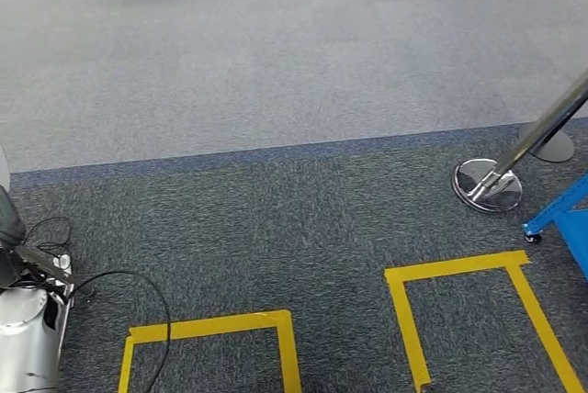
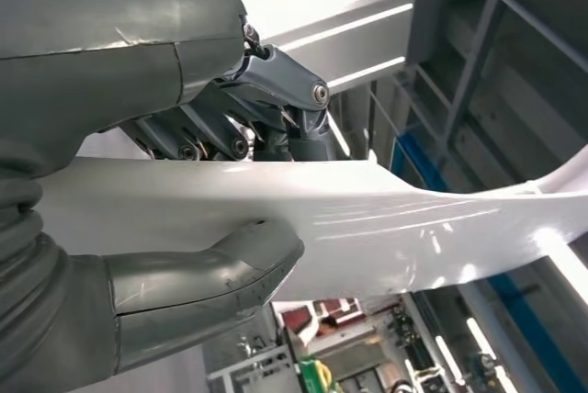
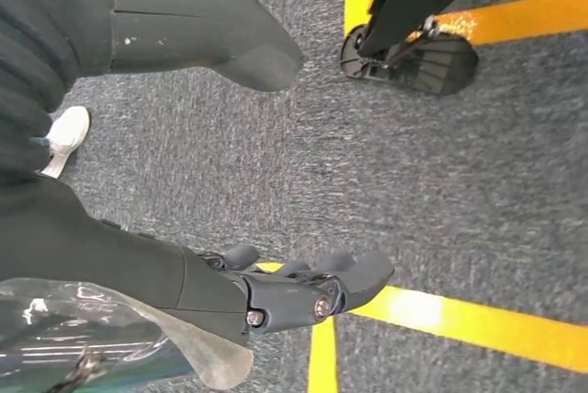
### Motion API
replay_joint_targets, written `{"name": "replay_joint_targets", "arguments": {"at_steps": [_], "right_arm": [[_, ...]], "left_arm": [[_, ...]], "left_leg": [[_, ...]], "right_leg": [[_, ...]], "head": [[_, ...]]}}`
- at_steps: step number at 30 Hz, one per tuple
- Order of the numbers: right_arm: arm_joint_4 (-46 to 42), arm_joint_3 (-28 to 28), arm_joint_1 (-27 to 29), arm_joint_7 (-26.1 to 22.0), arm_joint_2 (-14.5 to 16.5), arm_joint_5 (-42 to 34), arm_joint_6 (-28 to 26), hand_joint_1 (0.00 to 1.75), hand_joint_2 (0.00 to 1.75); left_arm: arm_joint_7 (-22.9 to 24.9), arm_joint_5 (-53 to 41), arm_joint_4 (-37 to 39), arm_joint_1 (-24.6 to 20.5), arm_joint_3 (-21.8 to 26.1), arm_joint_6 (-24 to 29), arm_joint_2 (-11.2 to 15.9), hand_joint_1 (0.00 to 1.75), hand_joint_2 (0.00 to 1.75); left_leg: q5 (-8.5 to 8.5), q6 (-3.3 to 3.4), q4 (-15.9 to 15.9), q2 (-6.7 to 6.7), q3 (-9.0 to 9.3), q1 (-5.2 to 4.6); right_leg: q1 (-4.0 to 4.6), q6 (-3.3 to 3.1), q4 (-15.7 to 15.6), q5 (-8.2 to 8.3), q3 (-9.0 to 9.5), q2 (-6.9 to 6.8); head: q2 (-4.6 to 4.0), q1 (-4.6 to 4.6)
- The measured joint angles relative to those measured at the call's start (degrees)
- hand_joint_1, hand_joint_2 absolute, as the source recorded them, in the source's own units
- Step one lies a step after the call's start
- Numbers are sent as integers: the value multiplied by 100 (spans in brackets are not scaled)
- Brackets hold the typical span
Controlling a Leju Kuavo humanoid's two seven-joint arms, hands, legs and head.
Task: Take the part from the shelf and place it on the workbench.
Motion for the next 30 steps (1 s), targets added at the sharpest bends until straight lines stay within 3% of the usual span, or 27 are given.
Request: {"name": "replay_joint_targets", "arguments": {"at_steps": [2, 4, 5, 6, 7, 8, 10, 11, 13, 14, 15, 17, 19, 21, 22, 24, 26, 28, 30], "right_arm": [[1, 1, -10, 1, -2, 4, 15, 0, 175], [2, 2, 6, -3, -2, 15, 37, 0, 175], [2, 2, 20, -2, -3, 20, 46, 0, 175], [2, 0, 33, -1, -7, 20, 48, 0, 175], [2, -2, 40, 1, -14, 19, 42, 0, 175], [2, -4, 40, 3, -25, 16, 35, 0, 175], [1, -7, 32, 6, -54, 15, 28, 0, 175], [0, -8, 29, 6, -66, 16, 28, 0, 175], [0, -15, 28, 8, -80, 19, 28, 0, 175], [0, -22, 27, 9, -85, 21, 28, 0, 175], [0, -31, 23, 11, -89, 25, 29, 0, 175], [0, -47, 19, 11, -95, 29, 29, 0, 175], [0, -68, 32, 16, -113, 33, 29, 0, 175], [0, -91, 46, 22, -137, 39, 29, 0, 175], [0, -97, 47, 23, -142, 42, 30, 0, 175], [0, -102, 43, 23, -145, 48, 34, 0, 175], [0, -103, 39, 25, -146, 51, 38, 0, 175], [0, -103, 32, 29, -146, 54, 49, 0, 175], [0, -103, 16, 32, -146, 58, 67, 0, 175]], "left_arm": [[22, -12, -1, -29, -13, 1, 8, 175, 175], [69, -32, 5, -57, -48, 1, 4, 175, 175], [95, -41, 12, -60, -67, 1, 1, 175, 175], [114, -55, 19, -59, -82, 0, -2, 175, 175], [132, -68, 26, -59, -89, 0, -3, 175, 175], [149, -79, 31, -59, -91, 0, -3, 175, 175], [172, -92, 34, -61, -94, 0, -1, 175, 175], [175, -92, 36, -66, -99, -1, 0, 175, 175], [175, -94, 42, -70, -110, -2, 3, 175, 175], [175, -98, 45, -69, -115, -3, 8, 175, 175], [175, -103, 49, -62, -119, -3, 13, 175, 175], [177, -118, 56, -77, -126, -2, 27, 175, 175], [181, -130, 72, -105, -140, -2, 28, 175, 175], [184, -133, 96, -100, -154, -2, 22, 175, 175], [184, -133, 107, -93, -158, -2, 21, 175, 175], [184, -136, 120, -86, -163, -2, 22, 175, 175], [185, -145, 126, -93, -170, -2, 23, 175, 175], [204, -170, 132, -96, -189, -2, 21, 175, 175], [226, -198, 136, -82, -203, -1, 26, 175, 175]], "left_leg": [[13, 77, -37, -142, 32, 22], [9, 126, -41, -285, 35, 27], [6, 140, -41, -369, 35, 20], [4, 146, -39, -459, 38, 12], [3, 148, -37, -552, 44, 6], [1, 146, -36, -642, 54, 3], [-7, 130, -29, -801, 68, 4], [-10, 113, -17, -870, 60, 7], [4, 50, -11, -1005, 23, 31], [15, 13, -12, -1078, 6, 43], [8, -18, -2, -1061, -7, 49], [-143, -70, 231, -775, -110, 32], [-482, -123, 897, -435, -417, 47], [-698, -174, 1541, -353, -736, 95], [-651, -193, 1597, -338, -769, 116], [-283, -208, 1055, -249, -499, 144], [-31, -178, 310, 1, -112, 105], [-36, -106, 24, 125, 23, 44], [-35, -23, -10, 3, 24, 36]], "right_leg": [[-20, 43, 313, -206, -135, 294], [-25, 35, 1052, -528, -524, 641], [-21, 28, 1409, -636, -734, 706], [-13, 16, 1609, -641, -882, 732], [-6, 0, 1594, -528, -932, 748], [-1, -21, 1358, -314, -874, 781], [-9, -60, 591, 137, -584, 1005], [-19, -68, 282, 255, -445, 1129], [-21, -71, 53, 269, -317, 1241], [-17, -80, 22, 274, -287, 1182], [-17, -100, 3, 284, -268, 1113], [-28, -160, -46, 295, -217, 960], [-19, -210, -62, 274, -178, 792], [-11, -226, -60, 246, -161, 617], [-10, -222, -59, 231, -150, 535], [-11, -197, -58, 191, -104, 384], [5, -147, -58, 142, -48, 253], [34, -86, -64, 99, -7, 122], [43, -20, -77, 54, 19, 7]], "head": [[0, 36], [0, 71], [-1, 75], [0, 75], [0, 74], [0, 74], [0, 72], [0, 67], [1, 61], [0, 58], [-1, 60], [-1, 33], [0, 9], [0, 8], [-1, 8], [-1, 7], [0, 9], [0, 13], [0, 13]]}}
